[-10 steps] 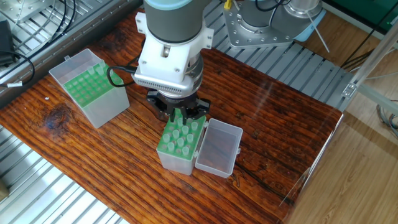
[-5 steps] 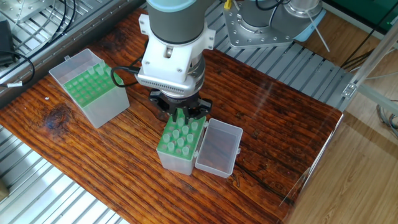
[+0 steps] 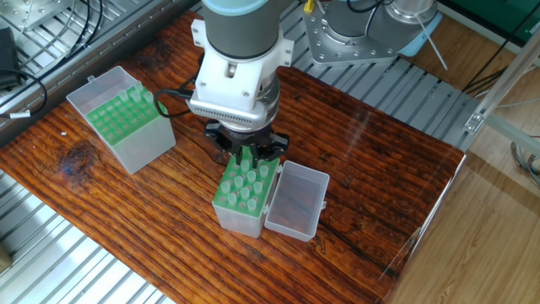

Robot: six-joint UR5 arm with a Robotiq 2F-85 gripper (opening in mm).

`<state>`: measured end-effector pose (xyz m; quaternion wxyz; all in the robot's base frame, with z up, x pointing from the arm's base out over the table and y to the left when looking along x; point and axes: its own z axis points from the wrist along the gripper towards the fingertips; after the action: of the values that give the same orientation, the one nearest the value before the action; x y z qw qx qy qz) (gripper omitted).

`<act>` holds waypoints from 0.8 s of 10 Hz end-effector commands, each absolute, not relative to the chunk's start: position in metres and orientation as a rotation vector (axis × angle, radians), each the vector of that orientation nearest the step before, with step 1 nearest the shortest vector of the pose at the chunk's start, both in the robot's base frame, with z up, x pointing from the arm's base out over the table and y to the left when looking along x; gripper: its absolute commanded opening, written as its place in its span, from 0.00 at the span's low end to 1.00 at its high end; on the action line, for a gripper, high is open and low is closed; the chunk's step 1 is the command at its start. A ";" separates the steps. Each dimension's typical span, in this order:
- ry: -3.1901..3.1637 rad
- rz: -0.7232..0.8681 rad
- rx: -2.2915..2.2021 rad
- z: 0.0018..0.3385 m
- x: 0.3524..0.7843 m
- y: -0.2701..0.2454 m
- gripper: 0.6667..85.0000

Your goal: Transfer all large pipette tips from one holder to another

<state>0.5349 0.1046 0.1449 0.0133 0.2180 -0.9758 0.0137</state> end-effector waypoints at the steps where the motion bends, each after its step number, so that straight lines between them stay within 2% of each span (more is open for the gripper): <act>1: -3.048 0.023 0.680 0.141 0.533 0.107 0.35; 8: -3.078 -0.012 0.698 0.140 0.539 0.110 0.34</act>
<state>0.5366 0.1062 0.1372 0.0007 0.2205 -0.9754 0.0061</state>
